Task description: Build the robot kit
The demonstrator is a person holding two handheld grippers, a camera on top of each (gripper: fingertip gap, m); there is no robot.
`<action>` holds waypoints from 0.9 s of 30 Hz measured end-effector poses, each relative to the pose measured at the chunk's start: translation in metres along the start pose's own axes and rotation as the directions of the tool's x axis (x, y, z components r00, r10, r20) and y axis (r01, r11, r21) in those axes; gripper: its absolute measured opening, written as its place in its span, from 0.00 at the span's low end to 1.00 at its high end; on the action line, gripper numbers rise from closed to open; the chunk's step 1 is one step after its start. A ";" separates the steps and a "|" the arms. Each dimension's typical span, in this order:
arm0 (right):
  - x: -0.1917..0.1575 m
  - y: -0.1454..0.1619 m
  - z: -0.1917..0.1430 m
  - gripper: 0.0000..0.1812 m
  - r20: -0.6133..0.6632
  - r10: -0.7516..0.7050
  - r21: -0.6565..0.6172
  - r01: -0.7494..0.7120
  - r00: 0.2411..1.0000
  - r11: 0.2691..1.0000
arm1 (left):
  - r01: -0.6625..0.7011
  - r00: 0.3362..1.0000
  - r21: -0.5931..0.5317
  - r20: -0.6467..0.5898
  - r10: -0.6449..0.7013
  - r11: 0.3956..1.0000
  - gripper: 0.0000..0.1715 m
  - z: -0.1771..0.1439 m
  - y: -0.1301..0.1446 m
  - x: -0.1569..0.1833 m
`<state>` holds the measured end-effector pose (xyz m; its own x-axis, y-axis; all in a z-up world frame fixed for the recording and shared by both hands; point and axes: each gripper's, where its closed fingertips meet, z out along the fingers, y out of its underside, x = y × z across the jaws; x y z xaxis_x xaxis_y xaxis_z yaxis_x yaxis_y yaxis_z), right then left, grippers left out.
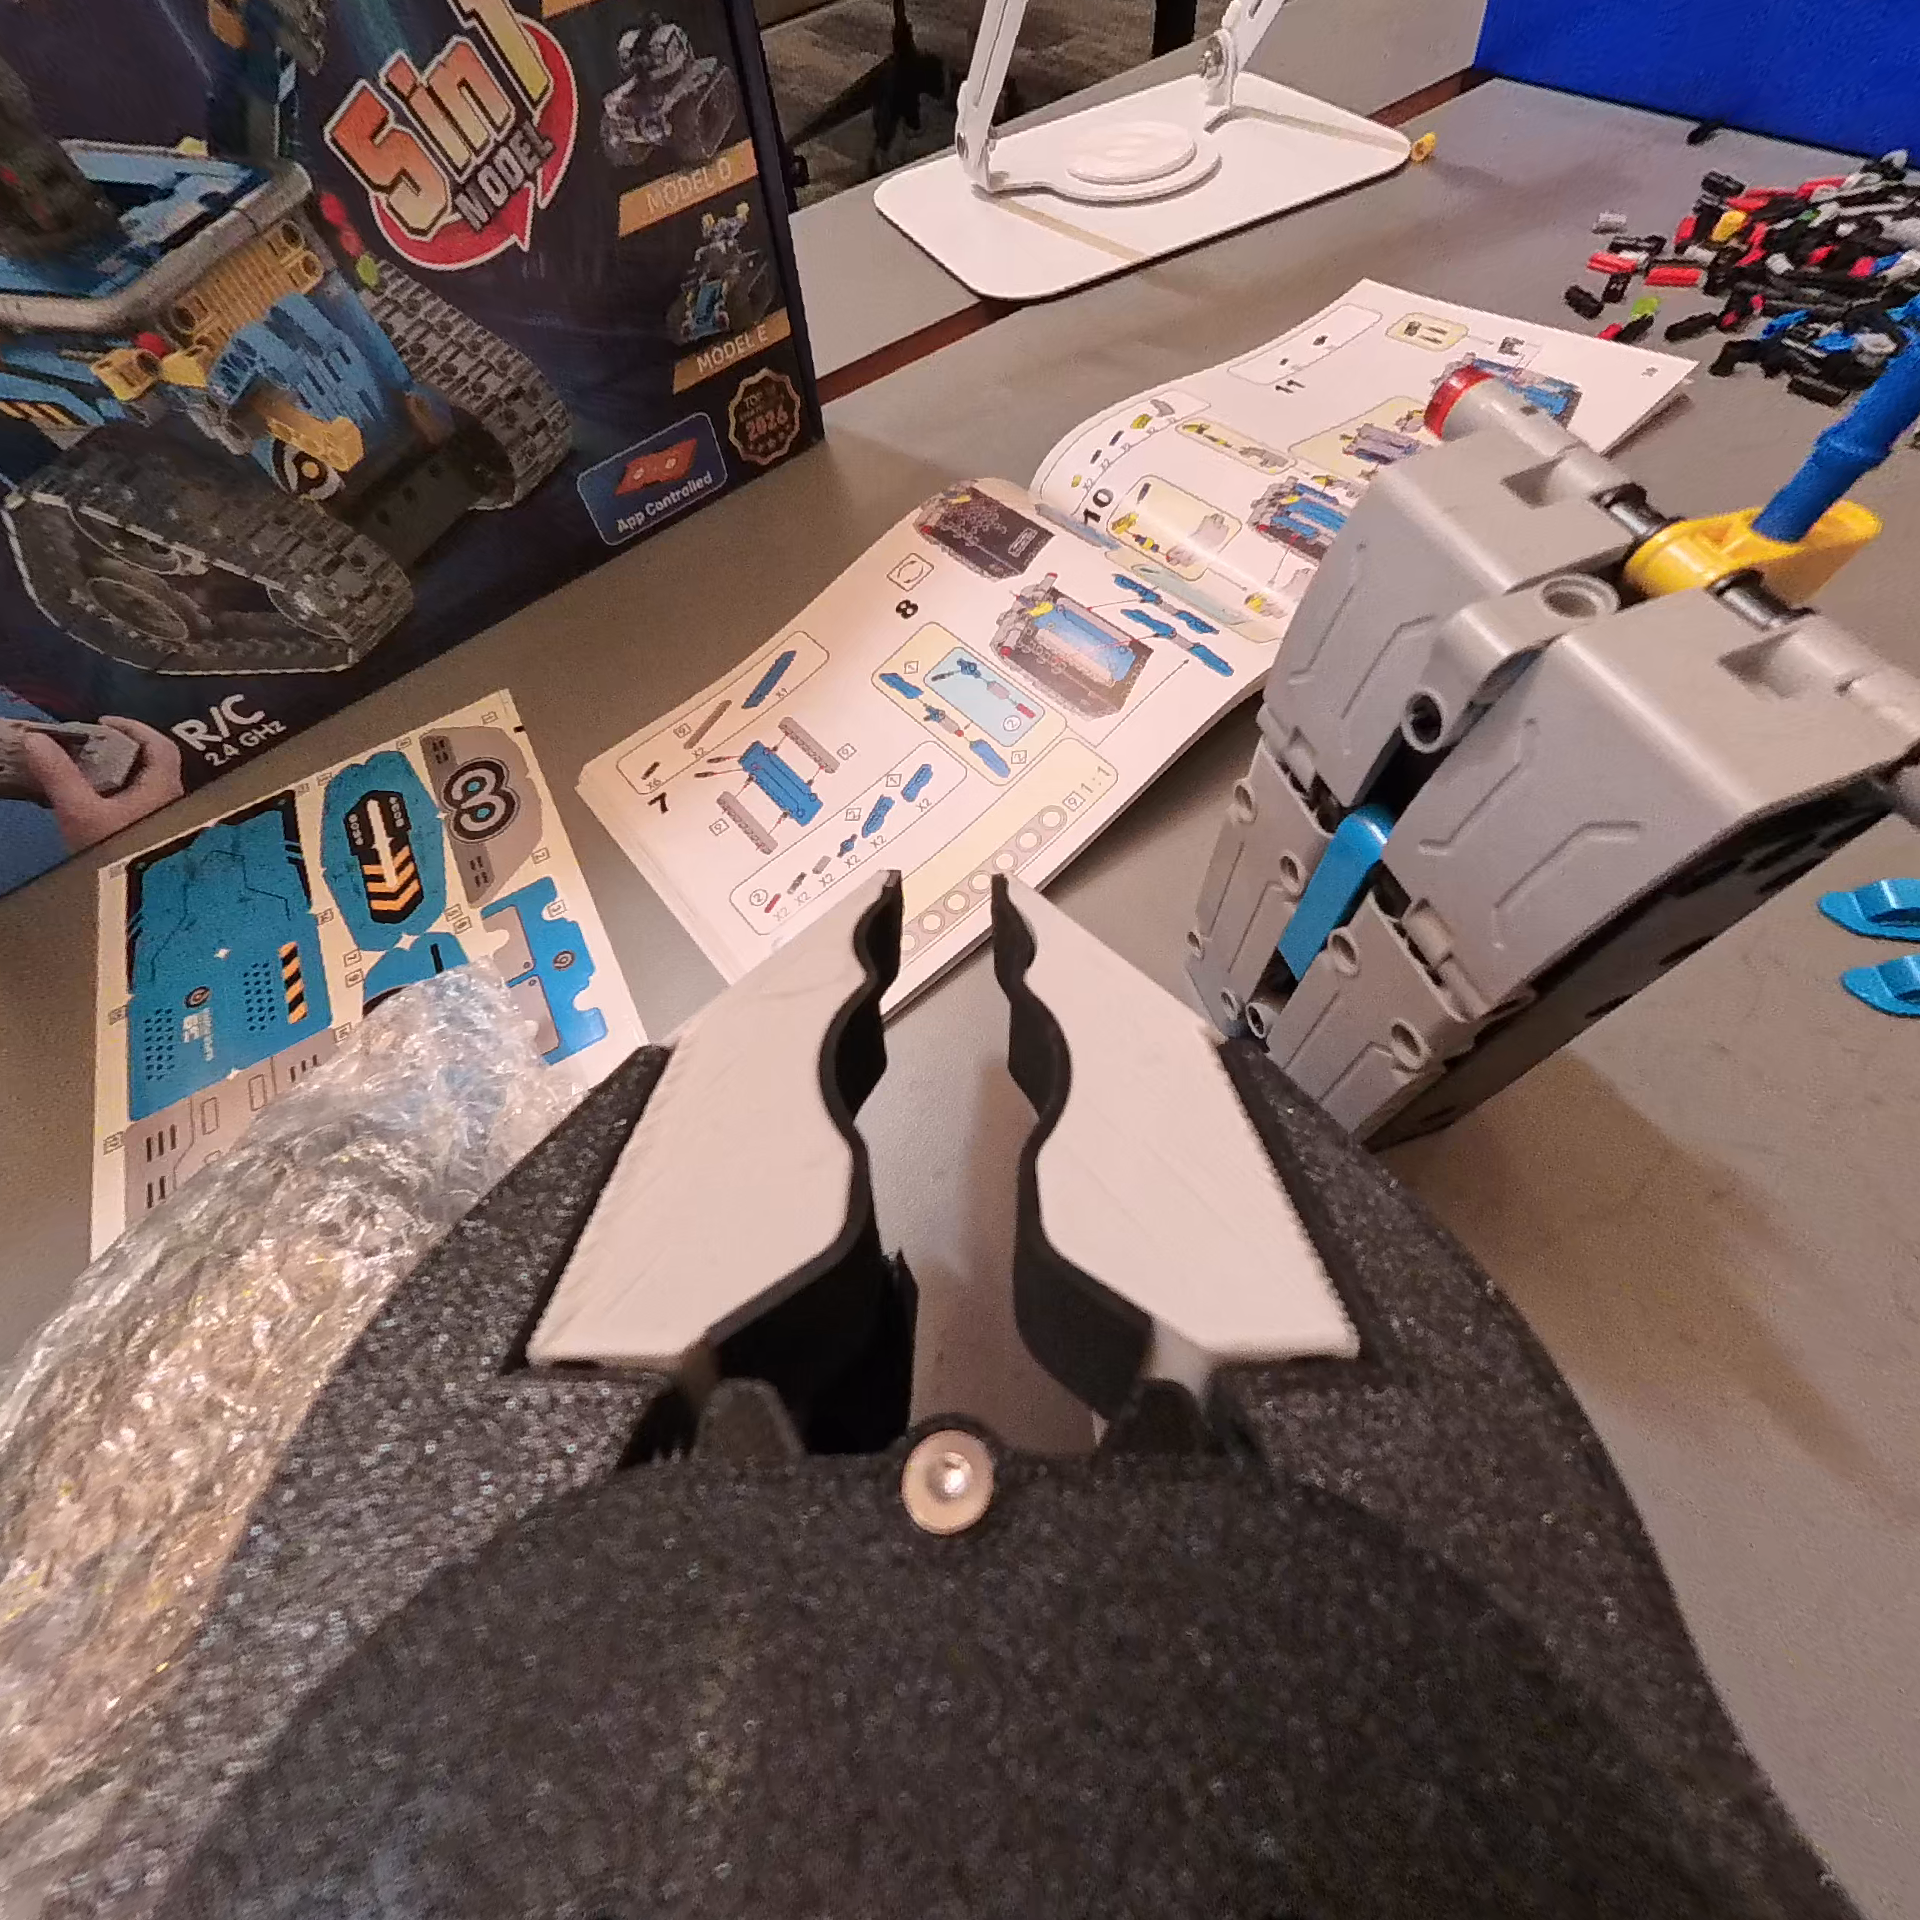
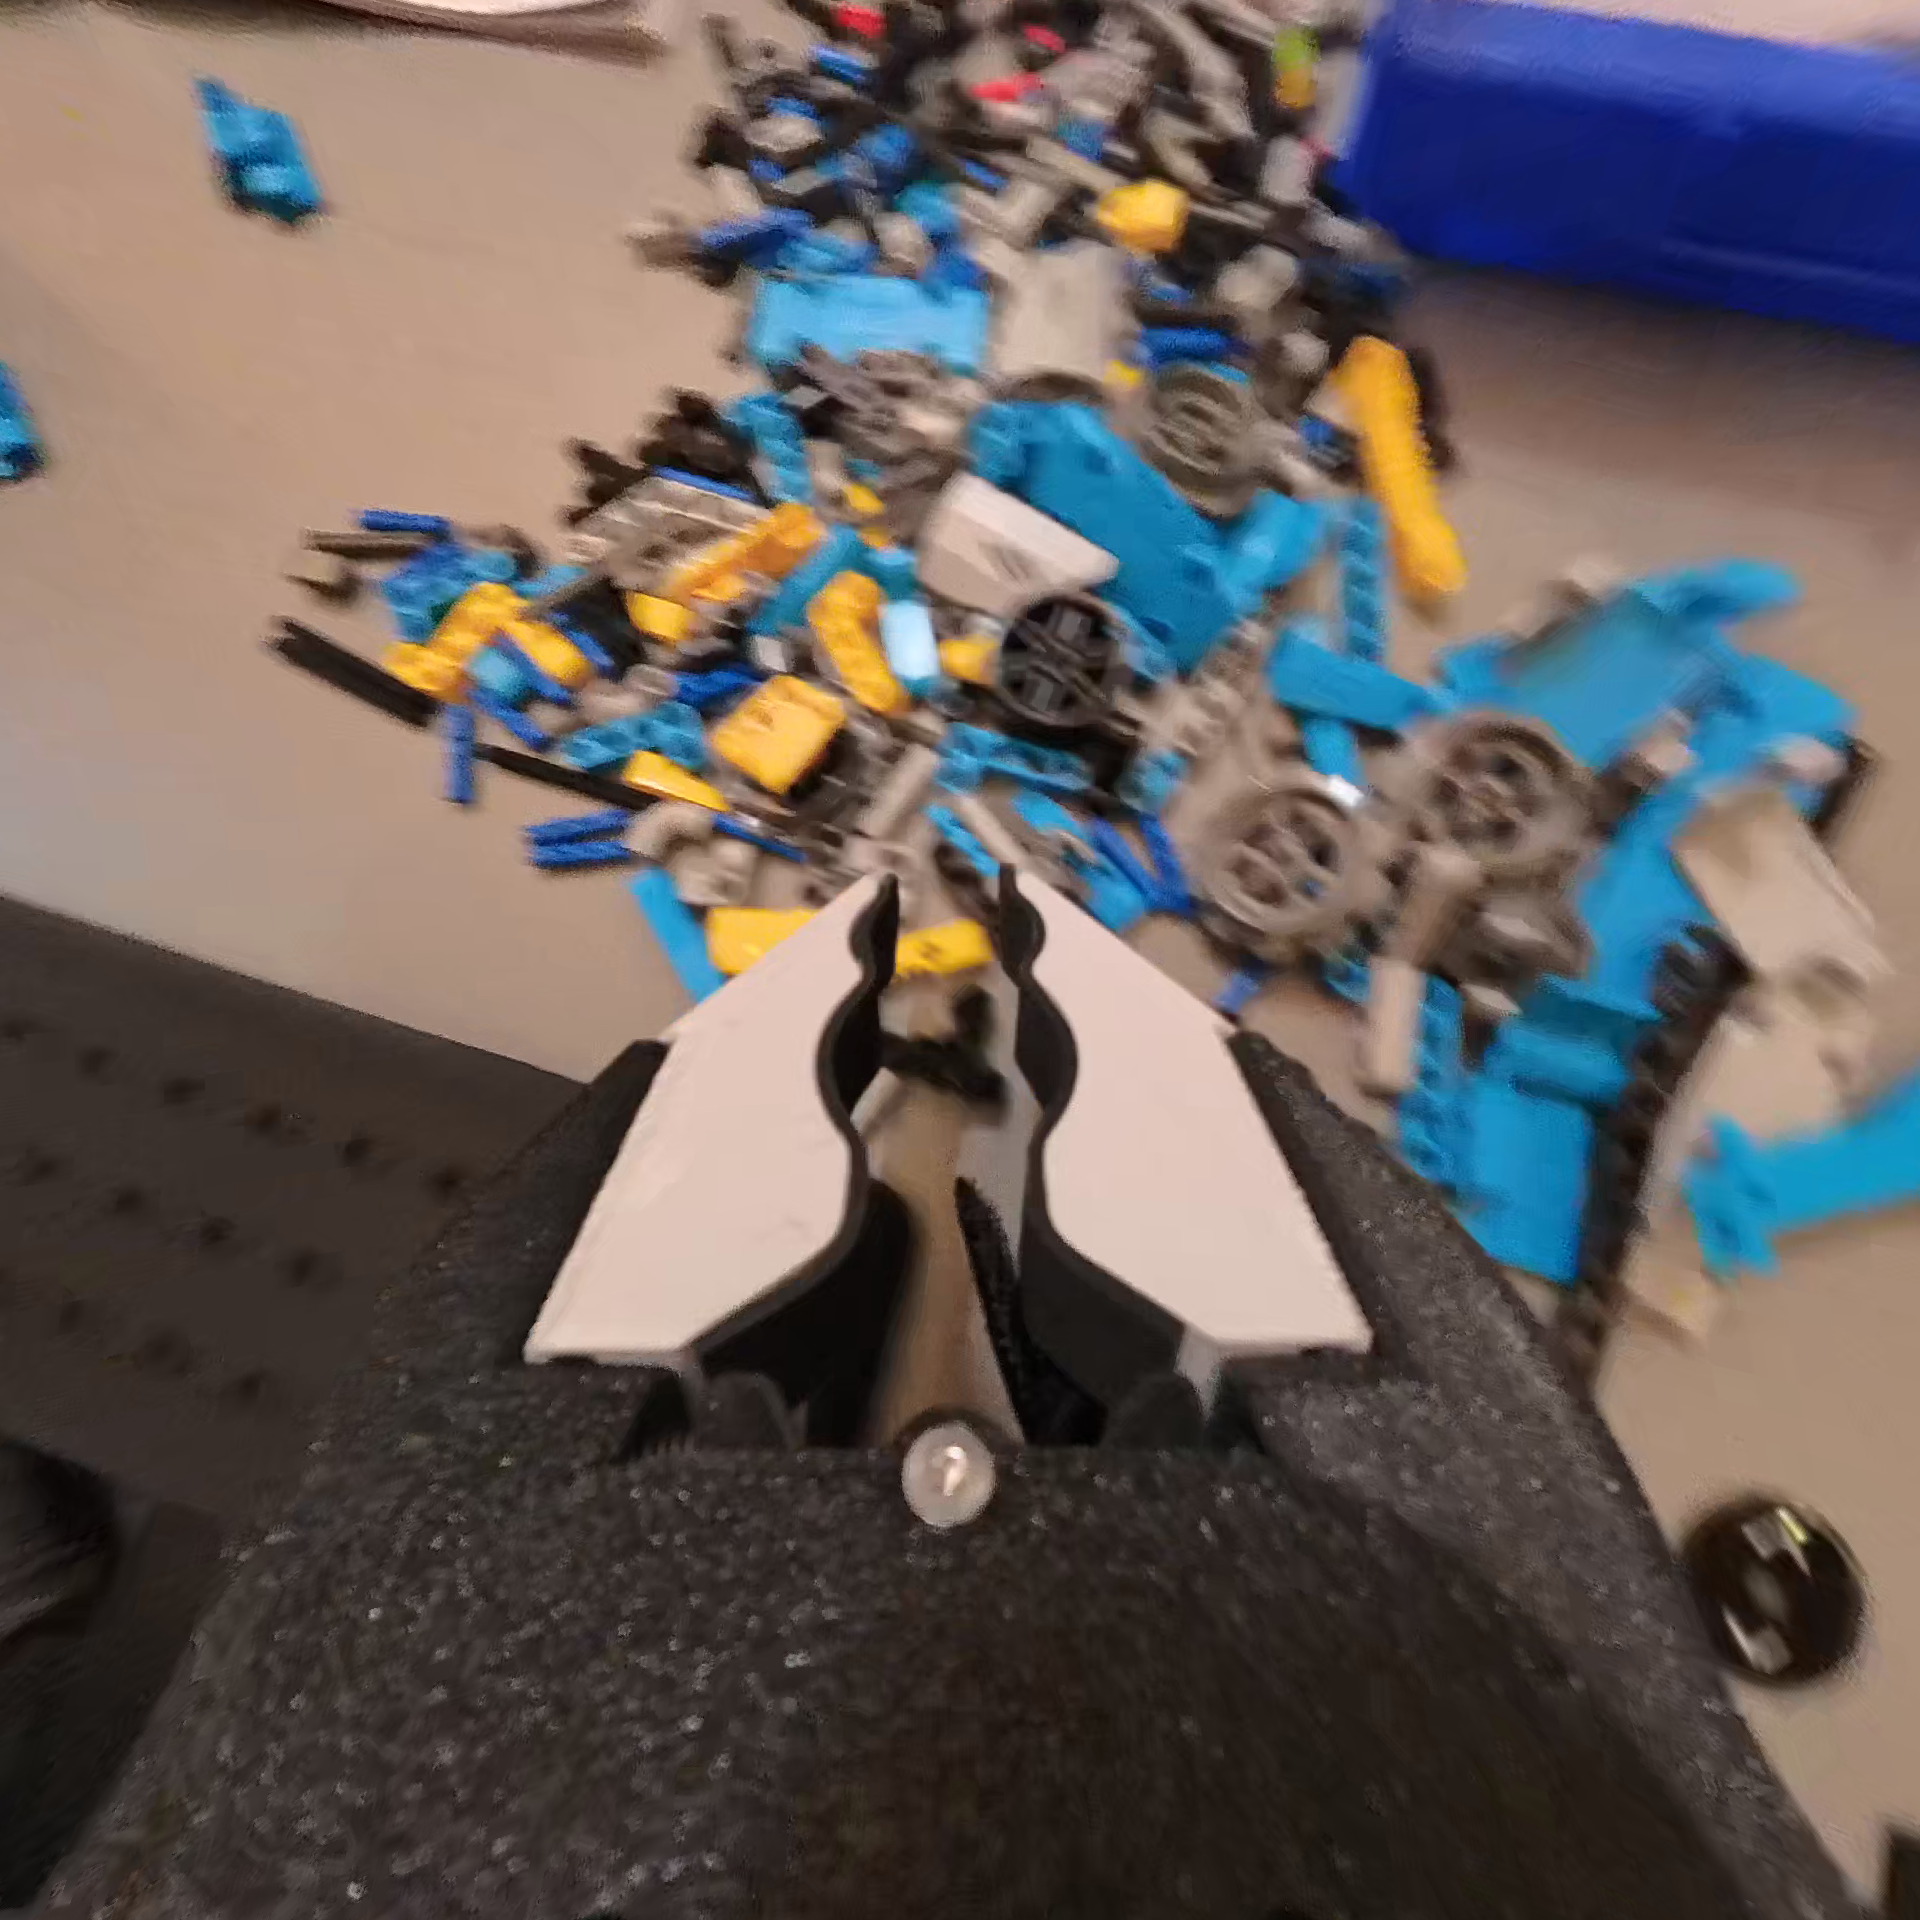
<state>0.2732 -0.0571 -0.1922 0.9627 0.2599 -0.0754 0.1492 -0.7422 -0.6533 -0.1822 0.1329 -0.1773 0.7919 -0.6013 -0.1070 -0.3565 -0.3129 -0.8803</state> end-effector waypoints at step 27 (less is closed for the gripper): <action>-0.126 -0.016 0.048 0.10 0.250 -0.337 -0.016 0.352 0.908 0.936 | -0.012 1.000 -0.004 -0.007 0.012 1.000 0.10 0.000 0.001 0.002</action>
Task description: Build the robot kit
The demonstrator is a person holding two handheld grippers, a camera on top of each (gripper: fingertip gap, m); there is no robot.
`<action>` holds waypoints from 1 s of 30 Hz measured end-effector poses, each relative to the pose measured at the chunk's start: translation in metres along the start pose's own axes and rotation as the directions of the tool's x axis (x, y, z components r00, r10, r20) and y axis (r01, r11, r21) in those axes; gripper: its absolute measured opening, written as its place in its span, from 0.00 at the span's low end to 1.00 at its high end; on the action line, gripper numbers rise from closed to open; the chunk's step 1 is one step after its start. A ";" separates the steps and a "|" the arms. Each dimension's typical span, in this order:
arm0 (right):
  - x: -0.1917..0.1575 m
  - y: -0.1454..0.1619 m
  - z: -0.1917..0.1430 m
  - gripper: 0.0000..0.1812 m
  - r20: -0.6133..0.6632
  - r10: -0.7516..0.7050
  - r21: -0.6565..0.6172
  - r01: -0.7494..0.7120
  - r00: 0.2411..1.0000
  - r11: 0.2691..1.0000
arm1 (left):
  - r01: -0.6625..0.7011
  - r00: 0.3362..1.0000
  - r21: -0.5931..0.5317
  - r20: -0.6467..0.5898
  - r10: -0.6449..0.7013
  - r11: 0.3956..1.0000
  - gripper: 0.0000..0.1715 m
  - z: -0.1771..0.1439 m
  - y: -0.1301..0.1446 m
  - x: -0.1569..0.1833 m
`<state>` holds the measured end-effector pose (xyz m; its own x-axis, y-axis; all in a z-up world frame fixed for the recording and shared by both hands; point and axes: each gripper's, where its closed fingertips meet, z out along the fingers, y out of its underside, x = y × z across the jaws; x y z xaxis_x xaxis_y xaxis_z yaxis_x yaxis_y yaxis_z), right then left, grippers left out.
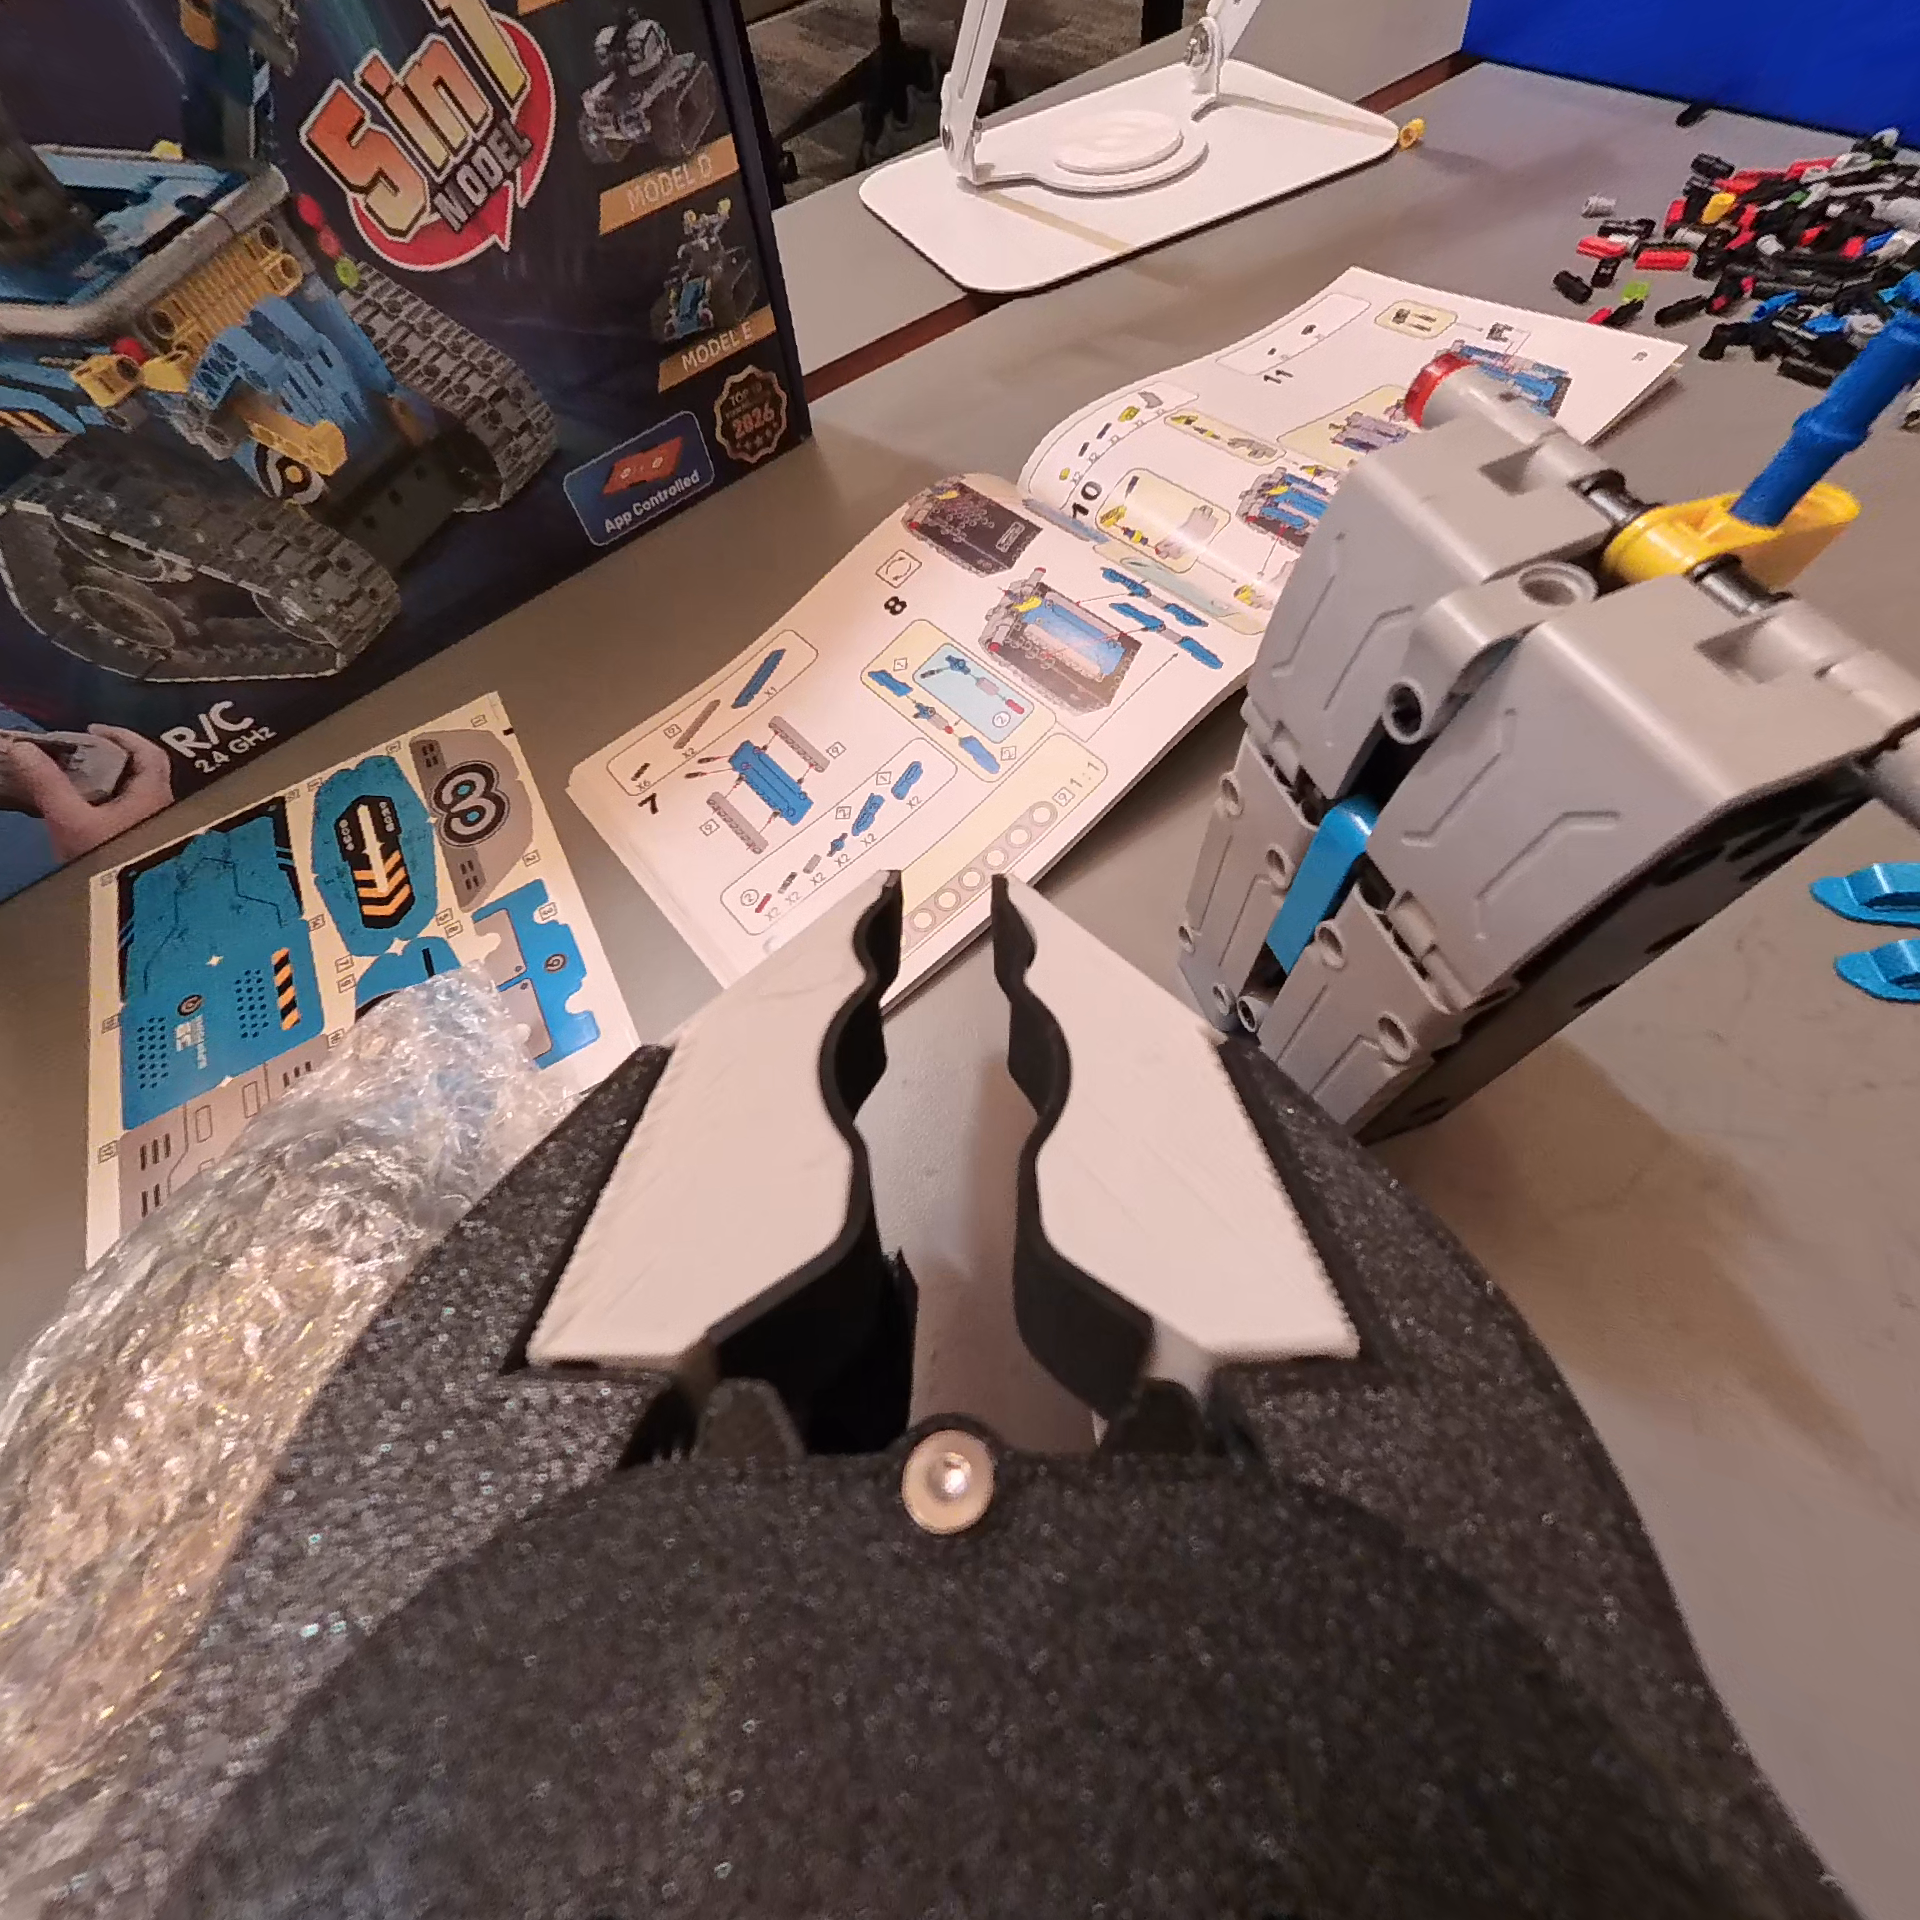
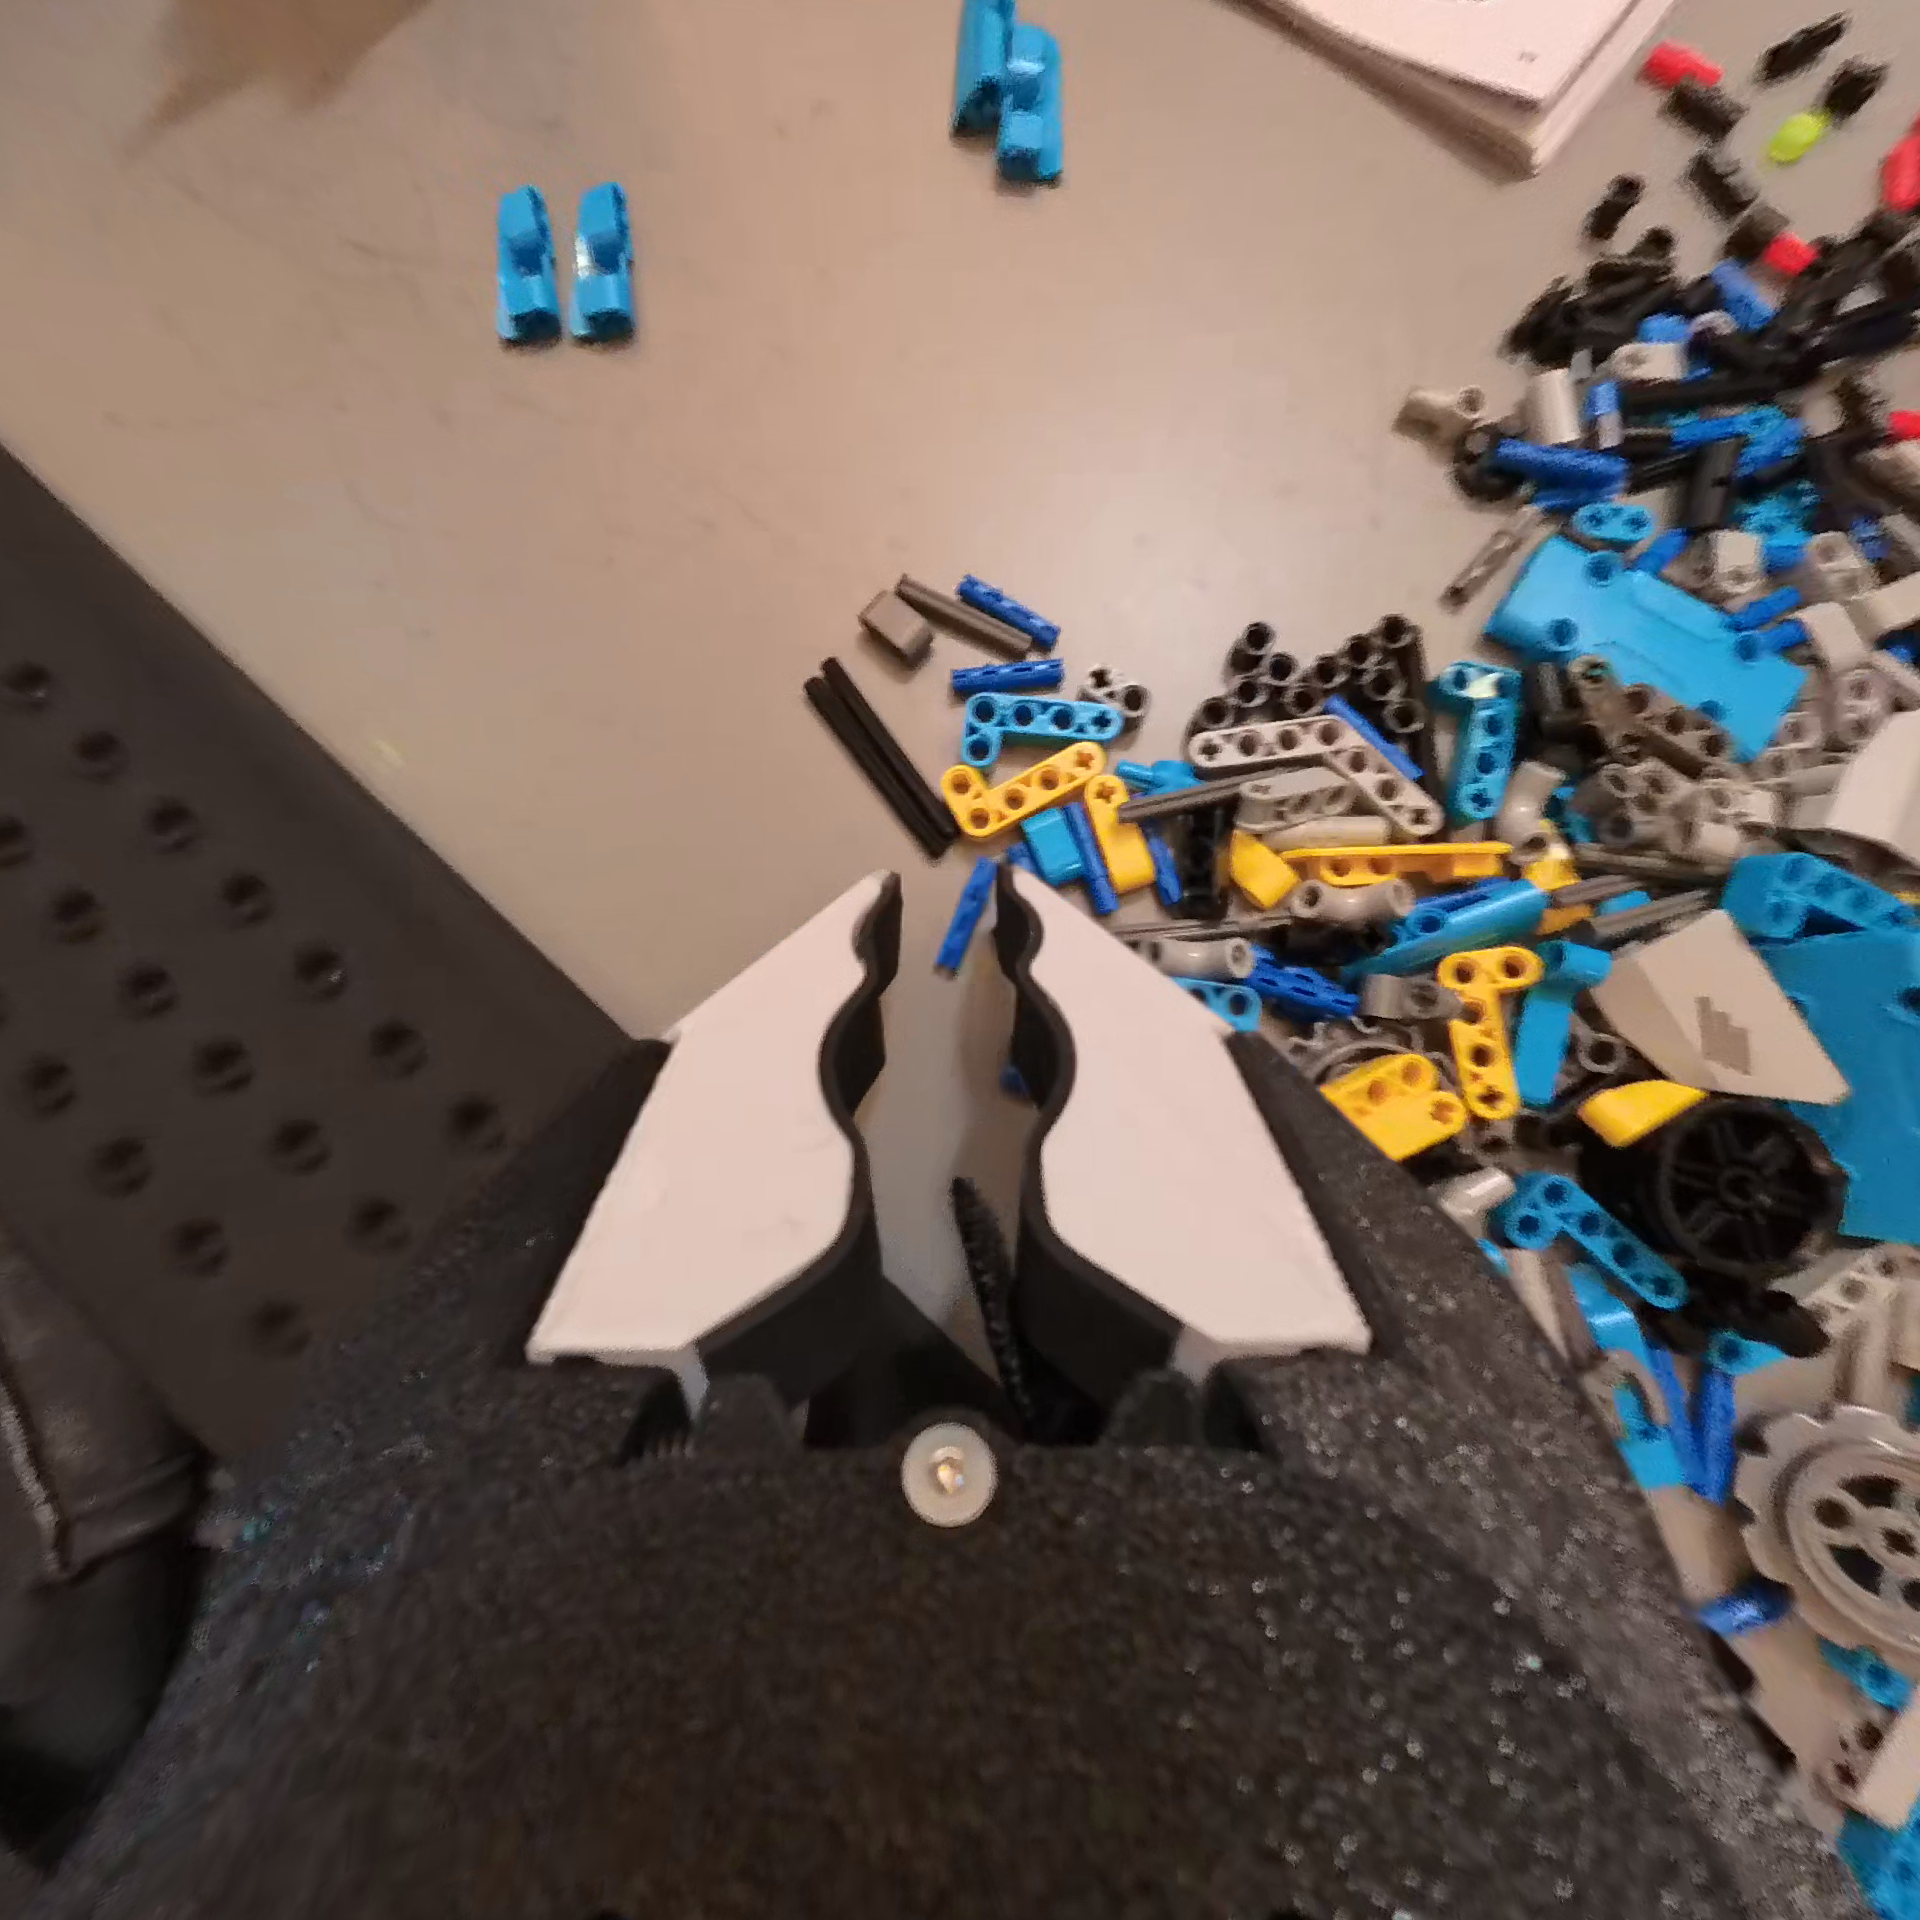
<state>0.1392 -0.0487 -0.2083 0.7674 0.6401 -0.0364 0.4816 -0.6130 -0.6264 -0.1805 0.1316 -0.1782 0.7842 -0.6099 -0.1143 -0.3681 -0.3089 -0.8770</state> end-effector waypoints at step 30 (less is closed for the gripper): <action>0.120 0.087 -0.113 0.08 -0.457 0.236 0.014 -0.259 0.857 0.966 | 0.002 1.000 -0.003 -0.001 -0.002 1.000 0.10 0.001 0.001 0.000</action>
<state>0.3208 -0.0773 -0.1791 0.9653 0.1921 0.1770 0.2607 -0.7509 -0.6067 -0.1804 0.1320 -0.1790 0.7846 -0.6098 -0.1118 -0.3677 -0.3126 -0.8758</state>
